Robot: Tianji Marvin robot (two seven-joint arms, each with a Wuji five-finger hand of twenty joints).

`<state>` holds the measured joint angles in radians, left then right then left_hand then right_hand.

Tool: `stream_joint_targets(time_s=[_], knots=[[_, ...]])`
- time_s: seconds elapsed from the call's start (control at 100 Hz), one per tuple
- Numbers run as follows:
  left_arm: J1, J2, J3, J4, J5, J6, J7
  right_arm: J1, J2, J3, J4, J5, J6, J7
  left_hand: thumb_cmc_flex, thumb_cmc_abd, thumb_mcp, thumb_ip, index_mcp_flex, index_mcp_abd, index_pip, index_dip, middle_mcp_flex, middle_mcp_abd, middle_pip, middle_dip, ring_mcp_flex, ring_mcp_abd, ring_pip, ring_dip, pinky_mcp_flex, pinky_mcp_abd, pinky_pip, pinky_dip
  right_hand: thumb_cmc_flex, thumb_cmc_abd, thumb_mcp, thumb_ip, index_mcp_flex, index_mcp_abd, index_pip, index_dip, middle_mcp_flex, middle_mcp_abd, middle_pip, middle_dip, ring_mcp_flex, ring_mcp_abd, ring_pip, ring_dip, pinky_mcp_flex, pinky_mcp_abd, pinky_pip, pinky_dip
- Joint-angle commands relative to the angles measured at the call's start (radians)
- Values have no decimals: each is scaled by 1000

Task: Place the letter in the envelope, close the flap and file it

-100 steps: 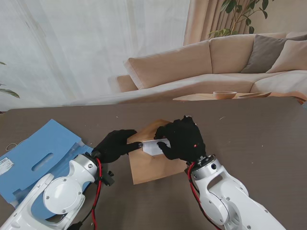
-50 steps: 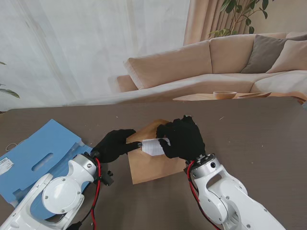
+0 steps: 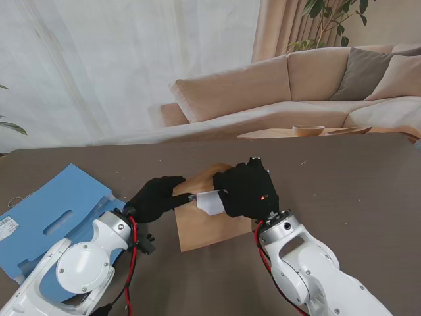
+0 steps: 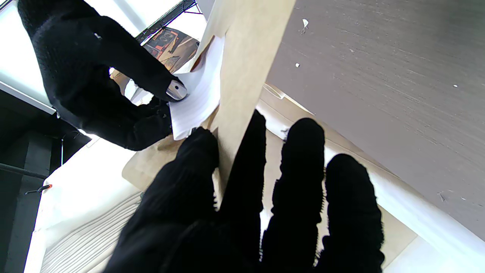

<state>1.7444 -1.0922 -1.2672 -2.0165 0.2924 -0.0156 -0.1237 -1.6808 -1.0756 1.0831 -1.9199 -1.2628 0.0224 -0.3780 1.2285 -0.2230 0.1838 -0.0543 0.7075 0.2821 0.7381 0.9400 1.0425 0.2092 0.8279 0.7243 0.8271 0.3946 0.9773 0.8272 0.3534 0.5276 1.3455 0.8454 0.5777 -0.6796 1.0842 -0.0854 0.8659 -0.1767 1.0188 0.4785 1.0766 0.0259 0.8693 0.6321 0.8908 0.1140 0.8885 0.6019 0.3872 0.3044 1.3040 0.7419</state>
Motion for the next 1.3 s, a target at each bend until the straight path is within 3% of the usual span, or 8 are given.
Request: stream_joint_targets(time_s=[0.0,0.46,0.61,0.75,0.96,1.1,1.29], knots=[[8,-8,-1,-12,-3,0,-13,-1,2,-1,-5,2,-14,16,62,63,27,19,-51,-14,23,4,-14,-13,5,6,-17,12,-2,21,-7,-3,5,13,17,-1,15,25,37,10,2,19,13,7,22,10,-7,-2,22,23,-10,7,5,12],[10,-15,7,-18,-14,15,16,33,16,-29,11,-45,-63,39,62,69,29,17,-59,-20,33,5,-21,-13,3,3,-22,12,-9,21,-9,-4,2,14,18,-21,-19,7,60,-36,-27,-10,12,-13,11,7,-15,-17,9,20,-18,-5,-5,11],[11,-15,6,-18,-16,12,16,29,16,-34,6,-54,-40,36,62,69,28,16,-60,-23,34,5,-20,-14,3,3,-23,10,-9,21,-9,-5,1,13,2,-43,-76,-36,8,3,-76,-125,-22,-16,-12,3,-29,-18,-5,20,-23,-10,-11,13],[10,-15,4,-17,-13,14,17,17,13,-34,-4,-56,-17,15,62,68,28,17,-59,-22,35,6,-21,-13,3,3,-23,11,-10,21,-10,-6,0,13,-25,-59,-83,-35,-66,9,-112,-167,-52,-31,-60,-20,-41,-18,-34,9,-24,-14,-13,14],[13,-14,1,-17,-15,13,13,10,8,-34,-5,-52,9,-20,62,69,29,17,-58,-23,35,7,-21,-14,3,3,-24,9,-11,22,-11,-7,0,13,18,-61,-55,-28,-54,-32,-70,-136,-25,-38,-75,-20,-22,-16,-47,2,-16,-10,-11,16],[14,-15,1,-17,-19,13,12,17,5,-37,9,-38,8,-40,62,68,28,17,-58,-23,35,7,-21,-13,3,3,-24,10,-11,23,-11,-7,-1,13,48,-49,-43,-31,23,-69,-12,-97,21,-37,-57,-7,1,-10,-33,7,-5,-2,-6,19],[13,-17,1,-15,-26,9,19,29,5,-49,21,-29,7,-20,62,68,28,17,-57,-24,35,7,-21,-12,3,3,-24,10,-11,23,-11,-7,-1,13,31,-54,-21,-28,45,1,4,-69,49,-22,-19,11,23,-6,-2,18,9,9,5,25]])
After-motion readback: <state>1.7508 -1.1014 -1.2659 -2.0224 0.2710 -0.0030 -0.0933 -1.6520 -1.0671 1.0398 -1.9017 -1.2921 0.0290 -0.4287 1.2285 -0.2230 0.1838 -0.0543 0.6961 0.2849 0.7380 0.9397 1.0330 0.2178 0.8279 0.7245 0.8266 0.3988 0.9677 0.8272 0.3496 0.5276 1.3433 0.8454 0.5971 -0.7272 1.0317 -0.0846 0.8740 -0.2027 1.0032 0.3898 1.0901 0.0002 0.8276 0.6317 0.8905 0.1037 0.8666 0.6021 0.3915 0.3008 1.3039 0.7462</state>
